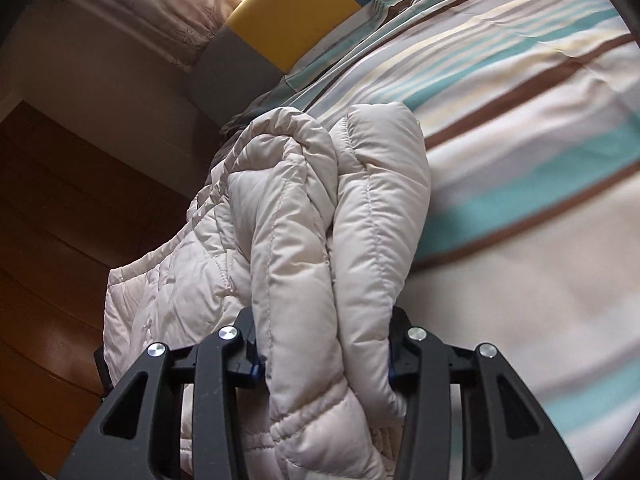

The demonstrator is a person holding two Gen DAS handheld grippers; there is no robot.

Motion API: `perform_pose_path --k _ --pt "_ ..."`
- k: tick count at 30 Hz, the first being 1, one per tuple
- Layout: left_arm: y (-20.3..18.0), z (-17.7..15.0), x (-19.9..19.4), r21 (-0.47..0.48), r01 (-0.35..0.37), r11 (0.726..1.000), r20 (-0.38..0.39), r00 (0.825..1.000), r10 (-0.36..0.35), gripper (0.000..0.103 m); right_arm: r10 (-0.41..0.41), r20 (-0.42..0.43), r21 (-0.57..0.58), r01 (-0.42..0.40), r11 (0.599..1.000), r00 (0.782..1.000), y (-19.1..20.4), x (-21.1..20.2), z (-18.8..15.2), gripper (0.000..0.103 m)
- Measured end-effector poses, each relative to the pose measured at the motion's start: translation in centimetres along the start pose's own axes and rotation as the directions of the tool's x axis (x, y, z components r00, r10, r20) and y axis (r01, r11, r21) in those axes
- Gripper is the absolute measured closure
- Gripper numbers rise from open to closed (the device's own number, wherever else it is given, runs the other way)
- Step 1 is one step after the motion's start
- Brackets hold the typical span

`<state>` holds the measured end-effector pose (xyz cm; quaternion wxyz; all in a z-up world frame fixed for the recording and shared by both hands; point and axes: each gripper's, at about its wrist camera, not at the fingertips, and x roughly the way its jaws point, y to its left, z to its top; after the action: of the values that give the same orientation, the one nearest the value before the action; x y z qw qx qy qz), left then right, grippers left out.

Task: Fold large clothes

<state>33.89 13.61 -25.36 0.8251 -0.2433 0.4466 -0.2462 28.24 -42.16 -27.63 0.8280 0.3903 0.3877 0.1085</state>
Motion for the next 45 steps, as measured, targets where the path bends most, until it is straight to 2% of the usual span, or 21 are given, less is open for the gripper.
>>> perform_pose_path --k 10,12,14,15,18,20,22,24,26,28,30,32,34,36,38,39,40,41,42,43,45 --pt "-1.6 -3.8 -1.7 0.072 -0.005 0.997 -0.018 1.000 0.007 0.053 -0.053 0.015 -0.068 0.054 0.996 0.998 1.3 -3.4 -3.0 0.062" --pt "-1.7 -4.3 -2.2 0.087 -0.022 0.996 -0.006 1.000 0.023 0.042 -0.081 0.029 -0.059 0.082 0.995 0.996 1.3 -3.9 -3.2 0.051" --pt "-1.7 -4.3 -3.0 0.093 -0.045 0.995 0.008 0.999 0.045 0.037 -0.124 0.056 -0.034 0.126 0.991 0.991 2.0 -3.7 -2.5 0.030" --pt "-1.6 -4.5 -3.7 0.092 -0.052 0.994 0.020 0.999 0.050 0.035 -0.165 0.080 -0.017 0.167 0.986 0.983 2.2 -4.3 -2.3 0.025" --pt "-1.6 -4.3 -6.8 0.078 -0.131 0.988 0.116 0.986 0.121 0.035 -0.225 0.168 -0.022 0.232 0.973 0.960 3.7 -6.6 -1.9 0.021" --pt "-2.6 -3.6 -8.7 0.081 -0.193 0.978 0.213 0.962 0.172 0.028 -0.255 0.216 -0.067 0.275 0.959 0.943 5.7 -7.2 -1.5 0.018" --pt "-4.2 -2.7 -9.0 0.110 -0.199 0.974 0.248 0.954 0.167 0.024 -0.274 0.246 -0.150 0.316 0.937 0.930 8.8 -6.5 -0.9 0.016" --pt "-6.6 -1.4 -8.0 0.167 -0.196 0.966 0.240 0.959 0.153 0.021 -0.302 0.226 -0.235 0.353 0.906 0.926 11.3 -5.1 -0.8 0.016" --pt "-8.2 -0.1 -5.7 0.207 -0.224 0.952 0.197 0.963 0.184 0.014 -0.350 0.173 -0.304 0.388 0.870 0.921 12.8 -3.0 -0.9 0.017" --pt "-8.6 -0.2 -3.9 0.231 -0.259 0.938 0.148 0.962 0.230 0.014 -0.405 0.133 -0.357 0.425 0.832 0.905 14.0 -0.2 -0.7 0.017" --pt "-9.2 0.6 -1.3 0.241 -0.280 0.929 0.084 0.960 0.267 0.014 -0.483 0.083 -0.381 0.475 0.793 0.872 14.0 2.7 -0.6 0.017" --pt "-9.4 0.4 0.6 0.268 -0.336 0.903 0.078 0.942 0.327 0.013 -0.526 0.048 -0.384 0.501 0.775 0.849 13.4 5.0 -0.5 0.016" --pt "-8.9 0.0 2.3 0.298 -0.371 0.880 0.050 0.926 0.373 0.011 -0.532 0.037 -0.381 0.504 0.775 0.846 11.0 3.9 -2.2 0.016" --pt "-8.4 -1.0 3.2 0.320 -0.381 0.868 0.055 0.921 0.385 0.011 -0.513 0.038 -0.375 0.488 0.788 0.858 9.8 4.2 -3.0 0.020" --pt "-7.7 -1.8 3.3 0.301 -0.358 0.884 0.056 0.932 0.359 0.018 -0.484 0.045 -0.375 0.464 0.803 0.874 9.2 4.3 -3.9 0.040" --pt "-7.6 -2.0 3.3 0.283 -0.346 0.895 0.056 0.937 0.345 0.029 -0.472 0.047 -0.375 0.453 0.809 0.881 9.1 4.1 -4.3 0.048" --pt "-7.2 -2.4 3.2 0.254 -0.328 0.910 0.060 0.944 0.324 0.036 -0.456 0.053 -0.379 0.440 0.814 0.888 9.0 3.9 -4.6 0.063" --pt "-7.1 -2.7 3.1 0.237 -0.317 0.918 0.067 0.948 0.310 0.055 -0.443 0.065 -0.384 0.432 0.816 0.894 9.1 3.6 -4.9 0.076" --pt "-7.4 -2.9 3.3 0.236 -0.306 0.922 0.070 0.952 0.298 0.068 -0.429 0.076 -0.389 0.423 0.818 0.900 9.2 3.5 -5.1 0.081" --pt "-7.4 -3.2 3.1 0.236 -0.277 0.932 0.076 0.961 0.266 0.072 -0.415 0.087 -0.394 0.414 0.821 0.906 9.4 3.4 -5.3 0.089" --pt "-7.4 -3.4 2.5 0.220 -0.238 0.946 0.082 0.971 0.225 0.085 -0.393 0.110 -0.382 0.404 0.831 0.913 9.6 2.4 -5.3 0.094"
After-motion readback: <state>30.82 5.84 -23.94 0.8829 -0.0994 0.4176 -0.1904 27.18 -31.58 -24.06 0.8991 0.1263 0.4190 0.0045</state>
